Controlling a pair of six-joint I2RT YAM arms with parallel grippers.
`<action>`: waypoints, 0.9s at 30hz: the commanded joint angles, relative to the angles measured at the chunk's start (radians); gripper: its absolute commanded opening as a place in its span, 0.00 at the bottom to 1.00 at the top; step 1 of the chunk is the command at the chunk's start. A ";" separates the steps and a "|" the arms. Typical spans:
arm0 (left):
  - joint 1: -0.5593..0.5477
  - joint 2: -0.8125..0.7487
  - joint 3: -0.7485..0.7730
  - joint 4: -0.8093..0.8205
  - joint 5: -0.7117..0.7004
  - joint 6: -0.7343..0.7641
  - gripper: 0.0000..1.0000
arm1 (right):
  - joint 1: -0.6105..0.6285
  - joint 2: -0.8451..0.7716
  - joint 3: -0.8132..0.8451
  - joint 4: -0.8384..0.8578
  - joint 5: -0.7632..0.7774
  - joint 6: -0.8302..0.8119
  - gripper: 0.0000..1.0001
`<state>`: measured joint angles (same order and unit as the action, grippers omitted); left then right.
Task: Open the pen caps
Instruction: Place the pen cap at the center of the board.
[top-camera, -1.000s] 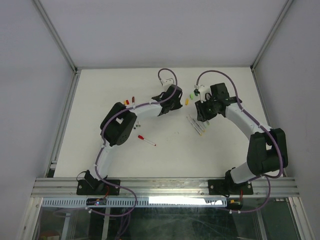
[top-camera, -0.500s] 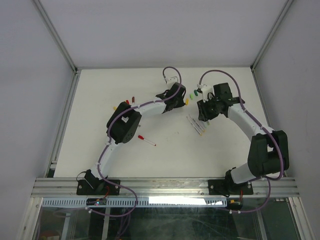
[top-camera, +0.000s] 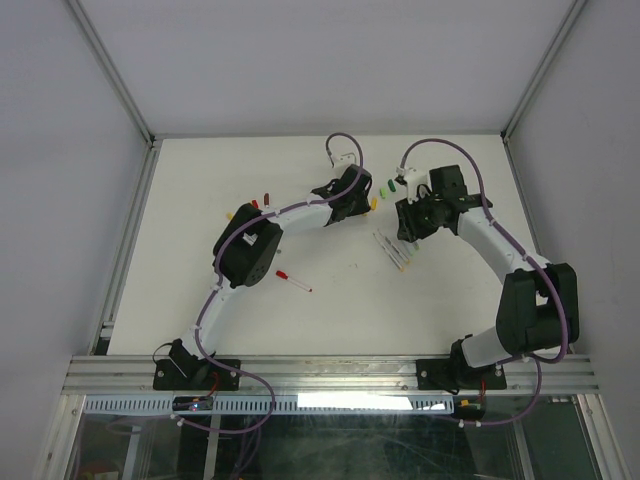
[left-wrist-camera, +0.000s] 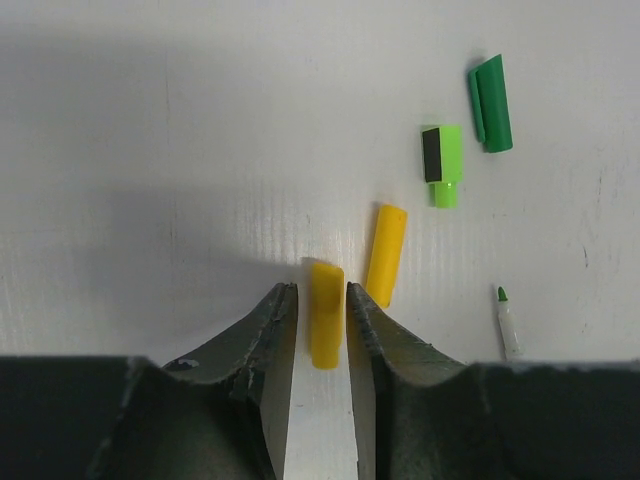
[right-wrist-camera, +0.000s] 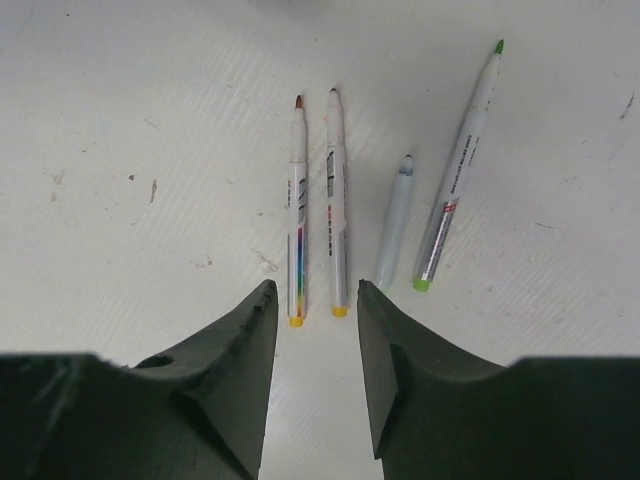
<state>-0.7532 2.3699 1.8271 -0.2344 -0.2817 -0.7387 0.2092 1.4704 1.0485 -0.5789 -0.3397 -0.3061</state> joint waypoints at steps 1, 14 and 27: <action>-0.006 -0.105 0.017 0.017 0.001 0.033 0.28 | -0.009 -0.052 -0.002 0.028 -0.039 -0.014 0.40; -0.008 -0.565 -0.492 0.324 0.109 0.154 0.37 | -0.011 -0.147 -0.024 0.022 -0.178 -0.072 0.43; -0.008 -1.028 -1.065 0.587 0.159 0.229 0.59 | -0.009 -0.269 -0.045 0.016 -0.383 -0.127 0.43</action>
<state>-0.7536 1.4834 0.8474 0.2340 -0.1017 -0.5484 0.2031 1.2697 1.0130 -0.5816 -0.6178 -0.4026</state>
